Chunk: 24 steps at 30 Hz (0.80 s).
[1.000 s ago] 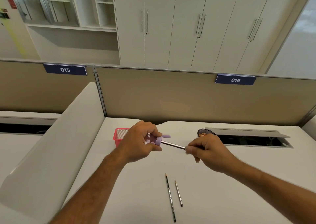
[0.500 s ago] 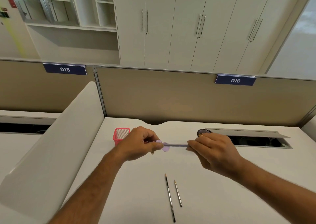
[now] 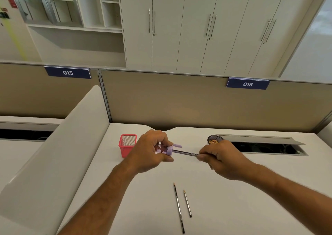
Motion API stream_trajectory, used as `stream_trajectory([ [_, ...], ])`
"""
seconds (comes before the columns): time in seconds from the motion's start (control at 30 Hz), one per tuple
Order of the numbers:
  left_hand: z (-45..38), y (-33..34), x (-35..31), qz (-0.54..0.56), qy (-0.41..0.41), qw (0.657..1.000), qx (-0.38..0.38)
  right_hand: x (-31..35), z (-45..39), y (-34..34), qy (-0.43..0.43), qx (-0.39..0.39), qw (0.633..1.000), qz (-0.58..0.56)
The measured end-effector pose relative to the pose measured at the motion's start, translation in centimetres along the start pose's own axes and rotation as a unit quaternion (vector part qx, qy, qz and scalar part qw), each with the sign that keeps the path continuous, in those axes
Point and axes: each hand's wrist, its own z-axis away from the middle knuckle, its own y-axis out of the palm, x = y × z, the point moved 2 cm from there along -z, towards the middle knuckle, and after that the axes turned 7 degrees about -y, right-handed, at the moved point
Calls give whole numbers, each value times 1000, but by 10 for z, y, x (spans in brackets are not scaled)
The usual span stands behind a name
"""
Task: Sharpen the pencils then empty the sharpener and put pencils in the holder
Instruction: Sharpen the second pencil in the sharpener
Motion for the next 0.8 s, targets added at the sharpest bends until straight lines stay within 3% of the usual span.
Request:
stream_trajectory([
  [0.1, 0, 3, 1, 8, 1, 1000, -1, -2, -1, -3, 47, 50, 995, -76],
  [0.2, 1, 4, 1, 48, -35, 998, 23, -2, 0, -2, 33, 50, 996, -67],
  [0.37, 0, 6, 4, 70, -86, 990, 83, 4, 7, -4, -107, -95, 982, 120],
  [0.47, 0, 5, 6, 93, -105, 985, 102, 6, 12, 1, -213, -139, 936, 242],
  [0.57, 1, 6, 4, 91, -102, 985, 108, 7, 15, 5, -231, -153, 918, 286],
  [0.8, 4, 8, 3, 65, -77, 993, 64, 5, 13, 6, -131, -81, 976, 154],
])
